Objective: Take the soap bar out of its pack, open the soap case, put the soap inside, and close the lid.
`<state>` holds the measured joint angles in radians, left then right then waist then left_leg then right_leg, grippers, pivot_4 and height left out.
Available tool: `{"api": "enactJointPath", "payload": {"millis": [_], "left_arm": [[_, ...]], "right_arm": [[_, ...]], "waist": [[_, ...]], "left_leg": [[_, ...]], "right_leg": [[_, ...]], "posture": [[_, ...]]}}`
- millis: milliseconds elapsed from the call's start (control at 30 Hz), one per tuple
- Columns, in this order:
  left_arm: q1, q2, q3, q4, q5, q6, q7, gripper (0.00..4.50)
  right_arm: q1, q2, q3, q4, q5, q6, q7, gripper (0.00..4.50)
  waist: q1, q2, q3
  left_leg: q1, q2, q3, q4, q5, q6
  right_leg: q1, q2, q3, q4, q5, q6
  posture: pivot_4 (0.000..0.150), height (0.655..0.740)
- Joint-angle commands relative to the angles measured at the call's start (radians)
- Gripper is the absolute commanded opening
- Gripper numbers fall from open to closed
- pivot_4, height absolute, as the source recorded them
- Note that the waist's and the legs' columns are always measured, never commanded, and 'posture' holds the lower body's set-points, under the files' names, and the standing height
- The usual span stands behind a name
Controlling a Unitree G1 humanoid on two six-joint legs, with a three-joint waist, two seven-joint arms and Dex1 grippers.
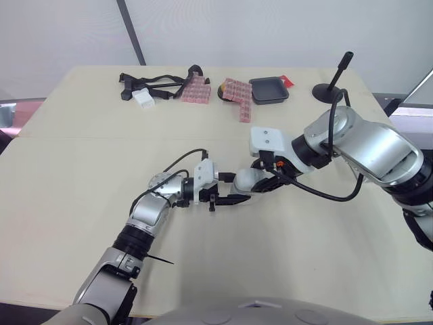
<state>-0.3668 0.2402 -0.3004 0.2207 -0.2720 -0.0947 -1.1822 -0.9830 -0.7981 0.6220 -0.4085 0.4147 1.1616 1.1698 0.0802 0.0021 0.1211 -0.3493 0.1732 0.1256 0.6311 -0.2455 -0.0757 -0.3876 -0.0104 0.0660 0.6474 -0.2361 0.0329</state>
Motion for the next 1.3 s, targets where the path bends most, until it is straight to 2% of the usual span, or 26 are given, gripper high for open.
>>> {"api": "enactJointPath", "payload": {"millis": [33,233,300,433,467,767,967,1167,1300], "left_arm": [[0.003,-0.004,0.001,-0.06,-0.02,-0.024,-0.015,1.86],[0.008,-0.007,0.0,-0.067,-0.018,-0.021,-0.013,1.86],[0.009,-0.007,-0.001,-0.068,-0.018,-0.021,-0.013,1.86],[0.012,-0.007,0.001,-0.071,-0.015,-0.018,-0.015,1.86],[0.013,-0.007,0.002,-0.072,-0.013,-0.016,-0.015,1.86],[0.017,-0.007,0.004,-0.075,-0.012,-0.013,-0.016,1.86],[0.03,0.0,0.006,-0.071,-0.01,-0.026,-0.025,1.86],[0.037,0.002,0.017,-0.068,-0.031,-0.024,-0.036,1.86],[0.037,0.006,0.026,-0.079,-0.052,-0.013,-0.047,1.86]], "right_arm": [[0.038,-0.014,0.075,0.041,-0.039,0.011,-0.009,1.94],[0.041,-0.004,0.079,0.052,-0.044,0.013,-0.002,1.94],[0.044,0.009,0.076,0.061,-0.052,0.0,-0.012,2.98],[0.04,0.025,0.073,0.081,-0.068,-0.017,-0.025,4.28],[0.038,0.027,0.073,0.084,-0.069,-0.019,-0.025,4.45],[0.068,-0.013,0.049,0.067,-0.06,-0.027,-0.026,4.45],[0.2,-0.121,-0.053,-0.019,-0.017,-0.002,-0.038,4.45],[0.455,-0.179,-0.219,-0.06,0.006,-0.145,-0.07,4.45],[0.699,-0.119,-0.451,0.009,0.023,-0.406,-0.116,4.45]], "waist": [[-0.001,0.0,0.0],[-0.001,0.0,0.0],[-0.001,0.0,0.0],[0.002,0.003,0.003],[0.002,0.003,0.003],[0.007,0.003,0.003],[0.021,0.002,0.003],[0.026,0.002,0.003],[0.026,0.002,0.003]], "left_leg": [[0.0,0.0,0.0,0.0,0.0,0.0],[0.001,0.0,0.0,-0.001,0.0,0.0],[0.002,0.0,0.0,-0.002,0.0,0.0],[-0.003,-0.002,0.0,-0.002,0.001,0.0],[-0.007,-0.003,0.0,-0.002,0.001,0.0],[-0.01,-0.003,0.0,-0.004,0.0,0.0],[-0.01,-0.002,0.0,-0.004,0.0,0.0],[-0.01,-0.001,0.0,-0.004,0.0,0.0],[-0.01,0.0,0.001,-0.004,0.0,0.0]], "right_leg": [[0.0,0.0,0.0,0.0,0.0,0.0],[0.001,0.0,0.0,-0.001,0.0,0.0],[0.001,0.0,0.0,-0.001,0.0,0.0],[-0.004,-0.001,0.0,-0.002,0.0,0.0],[-0.006,-0.001,0.0,0.001,0.0,0.0],[-0.008,0.0,-0.001,0.0,0.0,0.0],[-0.008,0.0,-0.001,-0.001,0.0,0.0],[-0.008,0.0,0.0,-0.002,0.0,0.0],[-0.009,0.0,0.0,-0.007,0.0,0.0]], "posture": [[0.15,0.74],[0.15,0.74],[0.15,0.74],[0.15,0.74],[0.15,0.74],[0.15,0.74],[0.15,0.74],[0.15,0.74],[0.15,0.74]]}}
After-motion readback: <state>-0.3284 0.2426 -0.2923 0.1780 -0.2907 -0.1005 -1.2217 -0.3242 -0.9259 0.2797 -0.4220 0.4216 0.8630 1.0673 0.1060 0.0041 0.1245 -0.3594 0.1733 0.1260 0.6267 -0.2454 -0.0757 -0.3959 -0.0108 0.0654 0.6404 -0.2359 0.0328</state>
